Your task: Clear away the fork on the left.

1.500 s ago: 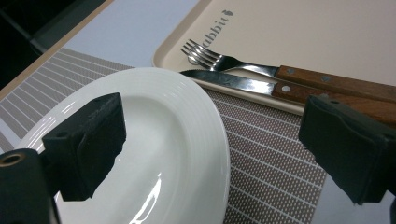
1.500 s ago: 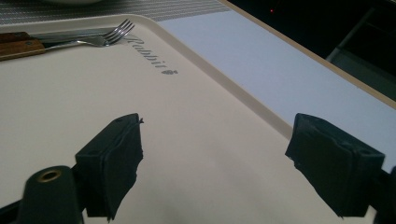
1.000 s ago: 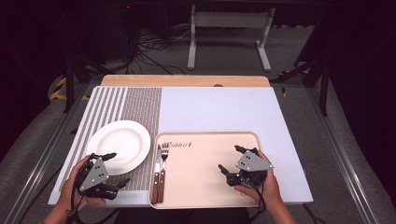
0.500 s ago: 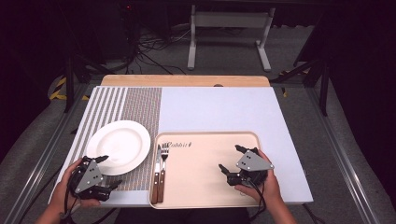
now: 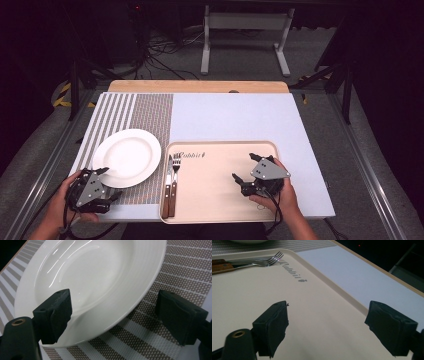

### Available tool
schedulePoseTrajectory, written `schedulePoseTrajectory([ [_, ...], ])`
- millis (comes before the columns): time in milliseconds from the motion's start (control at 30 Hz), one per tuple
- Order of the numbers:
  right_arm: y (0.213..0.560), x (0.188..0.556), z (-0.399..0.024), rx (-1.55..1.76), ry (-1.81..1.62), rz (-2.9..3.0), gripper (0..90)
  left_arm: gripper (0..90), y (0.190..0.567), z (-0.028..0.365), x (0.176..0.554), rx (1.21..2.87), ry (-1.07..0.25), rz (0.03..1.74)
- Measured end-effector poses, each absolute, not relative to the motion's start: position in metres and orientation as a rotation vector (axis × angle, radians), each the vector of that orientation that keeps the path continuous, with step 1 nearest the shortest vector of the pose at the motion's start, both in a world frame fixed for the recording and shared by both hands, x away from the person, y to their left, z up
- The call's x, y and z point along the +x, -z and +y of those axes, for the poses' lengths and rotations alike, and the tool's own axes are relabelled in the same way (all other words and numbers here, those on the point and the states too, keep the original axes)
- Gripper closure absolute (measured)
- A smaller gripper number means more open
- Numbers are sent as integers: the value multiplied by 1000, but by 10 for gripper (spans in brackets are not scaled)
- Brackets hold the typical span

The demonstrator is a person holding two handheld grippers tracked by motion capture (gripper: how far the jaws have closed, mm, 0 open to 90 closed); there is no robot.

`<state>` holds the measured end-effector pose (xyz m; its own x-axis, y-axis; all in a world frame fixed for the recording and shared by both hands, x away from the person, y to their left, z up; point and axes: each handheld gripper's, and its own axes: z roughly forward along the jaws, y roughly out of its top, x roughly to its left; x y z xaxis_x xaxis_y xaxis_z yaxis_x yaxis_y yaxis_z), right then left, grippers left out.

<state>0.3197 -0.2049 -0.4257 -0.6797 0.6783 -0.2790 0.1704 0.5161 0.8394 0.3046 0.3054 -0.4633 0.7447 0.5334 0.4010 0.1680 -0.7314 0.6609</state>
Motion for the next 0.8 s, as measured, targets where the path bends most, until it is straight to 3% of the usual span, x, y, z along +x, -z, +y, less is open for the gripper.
schedulePoseTrajectory([
  [500,427,324,-202,673,-1104,2172,186,311,464,301,321,2426,-900,431],
  [800,427,324,-203,689,-1102,2171,186,672,468,283,319,2541,-1033,251],
])
